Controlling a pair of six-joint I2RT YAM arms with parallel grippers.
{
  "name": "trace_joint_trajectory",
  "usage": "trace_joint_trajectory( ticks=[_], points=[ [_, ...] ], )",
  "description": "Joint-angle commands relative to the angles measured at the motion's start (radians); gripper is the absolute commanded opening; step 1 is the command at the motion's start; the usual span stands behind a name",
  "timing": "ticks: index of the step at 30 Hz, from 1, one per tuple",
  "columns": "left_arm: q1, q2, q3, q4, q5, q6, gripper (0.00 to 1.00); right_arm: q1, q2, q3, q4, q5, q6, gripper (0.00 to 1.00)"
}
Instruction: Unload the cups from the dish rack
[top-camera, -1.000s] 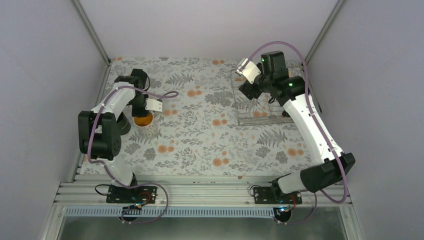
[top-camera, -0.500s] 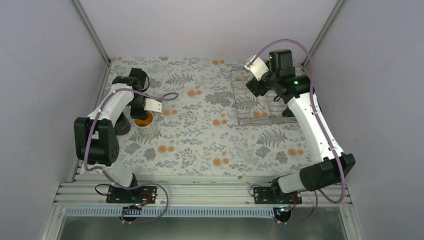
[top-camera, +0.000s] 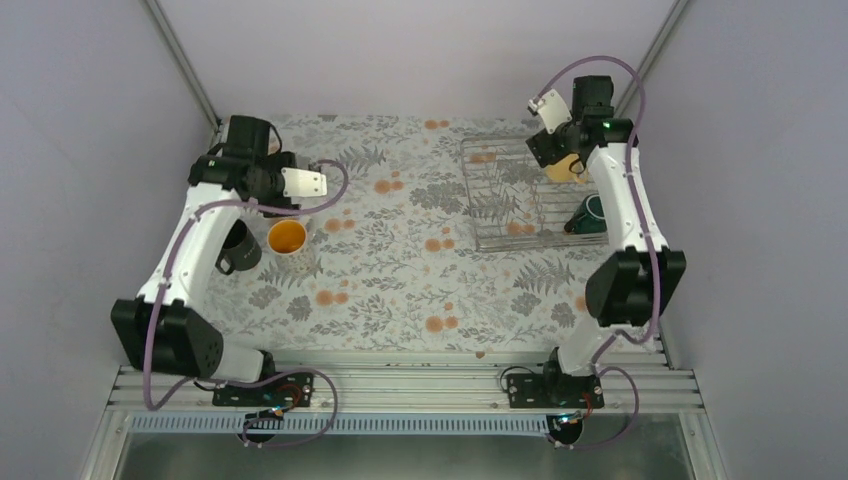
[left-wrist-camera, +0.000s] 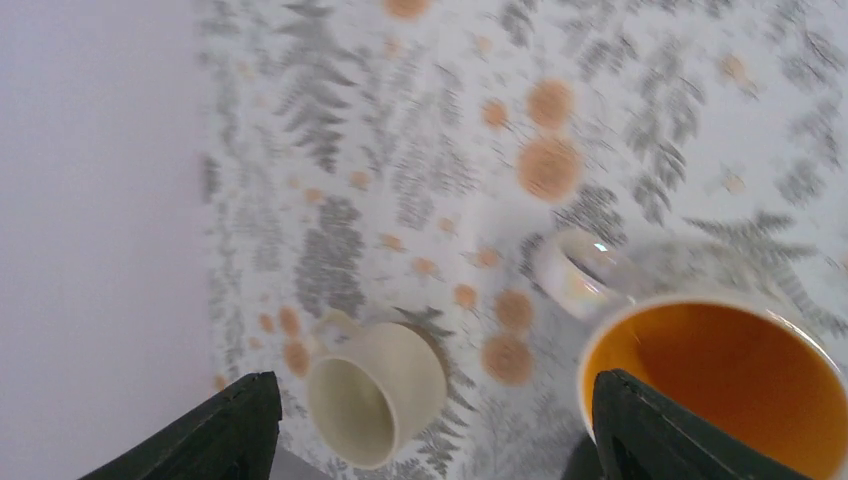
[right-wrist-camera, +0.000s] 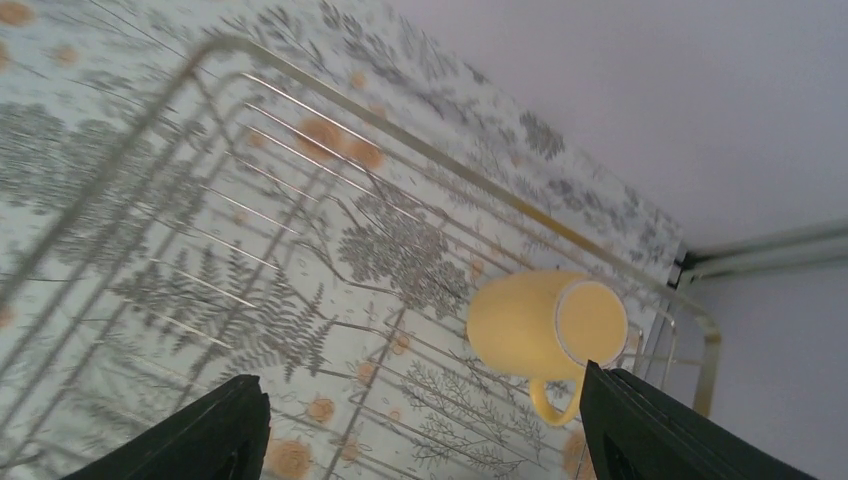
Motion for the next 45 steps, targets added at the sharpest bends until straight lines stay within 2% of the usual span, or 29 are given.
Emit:
trace_joint_trajectory(
  ticks=[1,3,6,8,11,14,21,33,41,45],
  points=[
    [-0.002,-0.115,-0.135,0.382,0.096,-0.22,0.84,-0.077,0.139,0.083,-0.023,-0.037,0.04,0.79],
    [-0.003,-0.175,-0.211,0.544,0.122,-0.333,0.99,-0.107,0.197,0.118,-0.033,-0.046,0.055,0.78],
    [-0.004,-0.27,-0.344,0.758,0.143,-0.43,1.0,-0.144,0.265,0.158,-0.029,-0.043,0.034,0.78],
    [-0.004,-0.288,-0.381,0.832,0.117,-0.497,1.0,-0.162,0.301,0.173,-0.027,-0.027,0.002,0.78],
    [-0.004,-0.258,-0.36,0.881,-0.044,-0.635,1.0,-0.188,0.341,0.184,-0.038,-0.025,-0.073,0.76],
    [-0.003,-0.203,-0.294,0.86,-0.207,-0.778,1.0,-0.226,0.373,0.213,-0.072,-0.047,-0.15,0.76],
    [-0.002,-0.243,-0.362,0.995,-0.284,-0.927,1.0,-0.302,0.482,0.33,-0.168,-0.049,-0.248,0.77],
    [-0.001,-0.146,-0.377,1.045,-0.314,-0.971,1.0,-0.358,0.629,0.383,-0.177,-0.123,-0.383,0.73],
    [-0.001,-0.151,-0.421,1.096,-0.299,-0.922,1.0,-0.357,0.716,0.439,-0.124,-0.145,-0.407,0.72],
    [-0.001,-0.143,-0.442,1.116,-0.306,-0.897,1.0,-0.359,0.738,0.443,-0.119,-0.164,-0.431,0.67]
  ],
)
